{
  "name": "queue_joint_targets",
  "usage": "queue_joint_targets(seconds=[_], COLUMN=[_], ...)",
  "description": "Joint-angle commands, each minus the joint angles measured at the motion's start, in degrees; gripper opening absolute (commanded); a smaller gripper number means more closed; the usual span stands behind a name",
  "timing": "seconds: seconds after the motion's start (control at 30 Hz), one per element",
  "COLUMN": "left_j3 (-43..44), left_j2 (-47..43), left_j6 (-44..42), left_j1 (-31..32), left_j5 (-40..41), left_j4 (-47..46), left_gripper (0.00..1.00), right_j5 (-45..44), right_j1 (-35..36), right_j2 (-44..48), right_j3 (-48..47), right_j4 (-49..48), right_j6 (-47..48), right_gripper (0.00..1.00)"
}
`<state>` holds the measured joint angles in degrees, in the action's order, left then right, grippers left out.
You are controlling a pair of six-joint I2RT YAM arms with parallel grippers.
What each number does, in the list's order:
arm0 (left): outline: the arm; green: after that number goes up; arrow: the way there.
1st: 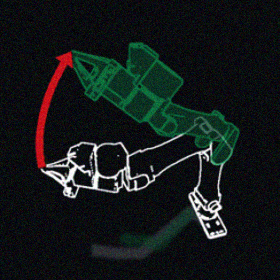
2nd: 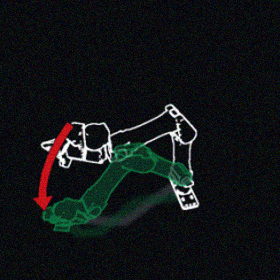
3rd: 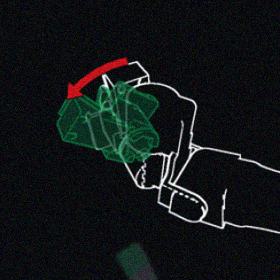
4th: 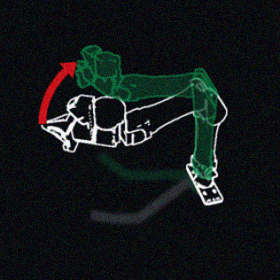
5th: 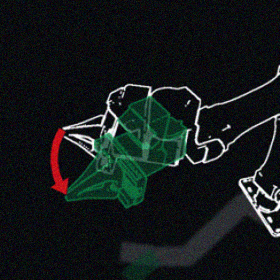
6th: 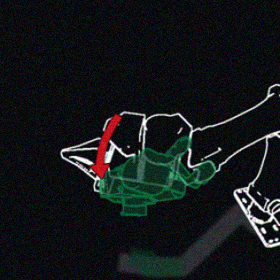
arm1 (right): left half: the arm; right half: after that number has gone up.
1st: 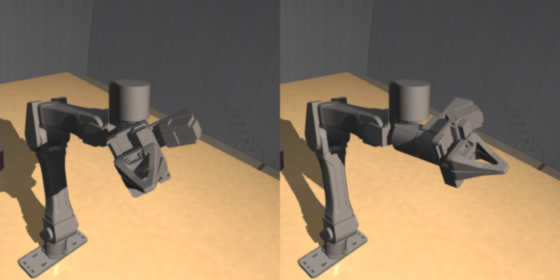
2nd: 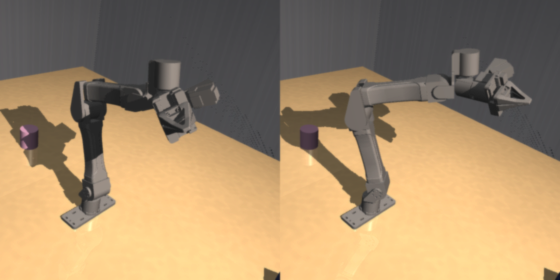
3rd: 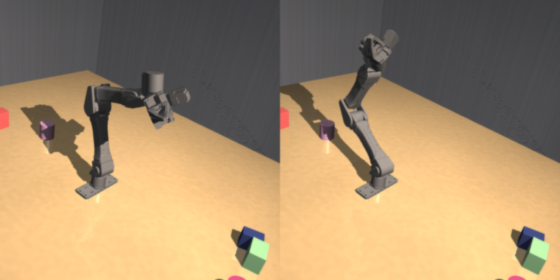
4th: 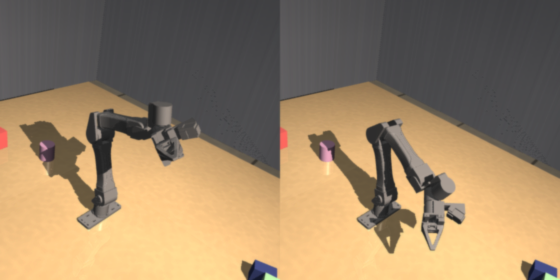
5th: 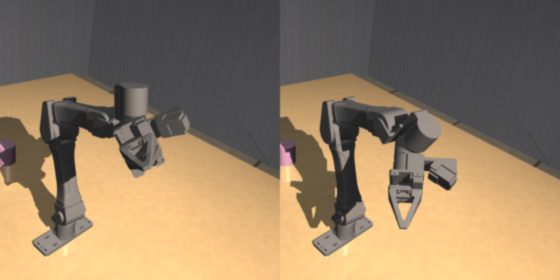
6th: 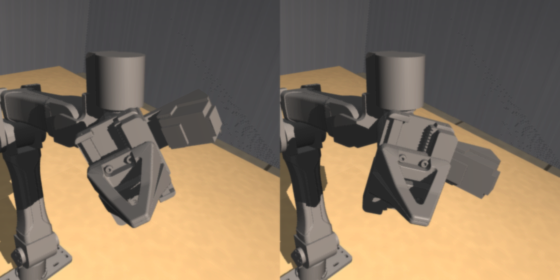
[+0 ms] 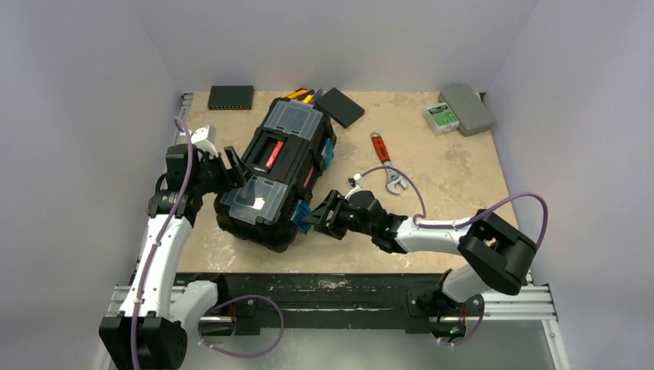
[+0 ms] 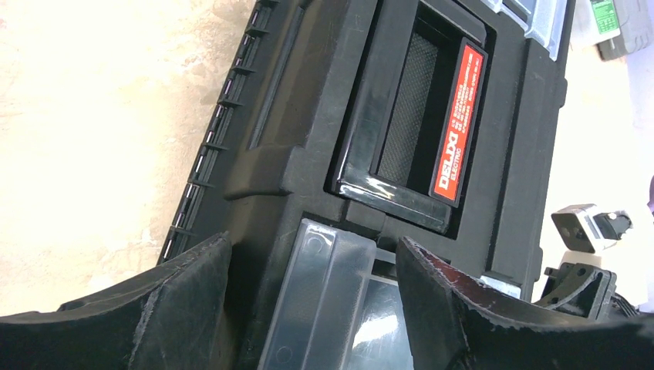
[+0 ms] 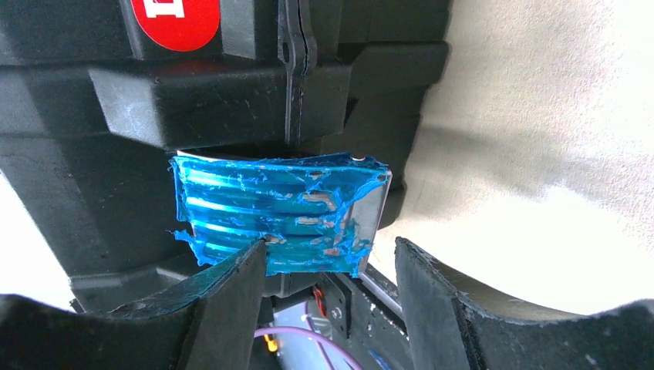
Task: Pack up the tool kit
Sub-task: Close the toolbox at the center of the board.
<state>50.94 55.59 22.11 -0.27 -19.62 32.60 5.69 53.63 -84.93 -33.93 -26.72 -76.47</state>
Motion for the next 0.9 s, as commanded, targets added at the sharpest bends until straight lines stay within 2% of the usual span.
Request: queue_joint_targets(seconds=[0.0, 0.2, 0.57, 0.7, 0.87], left_j3=[-5.4, -7.2, -4.4, -0.9, 4.2], left_j2=[0.5, 0.6, -0.9, -0.9, -0.9], left_j6=[6.7, 11.7, 13.2, 10.9, 8.4], left_j1=[5.3, 11.9, 15.4, 15.2, 14.3], left_j5=[-8.9, -6.8, -5.6, -3.0, 0.2], left_j4=[10.0, 6.3, 7.8, 11.9, 16.0], left_gripper=[0.73, 0.74, 0.74, 0.75, 0.78], right_j5=[-2.1, -1.5, -2.7, -3.2, -4.7], right_j1=[-0.6, -1.7, -4.8, -4.9, -4.9], right_j2=[0.3, 1.5, 9.1, 10.6, 13.4], right_j3=[-0.6, 0.9, 2.7, 2.2, 0.4], right_j4=[2.9, 3.2, 10.0, 12.5, 17.1], right_j6=[1.5, 1.6, 4.3, 4.9, 6.4], right_gripper=[0.61, 0.61, 0.63, 0.74, 0.82])
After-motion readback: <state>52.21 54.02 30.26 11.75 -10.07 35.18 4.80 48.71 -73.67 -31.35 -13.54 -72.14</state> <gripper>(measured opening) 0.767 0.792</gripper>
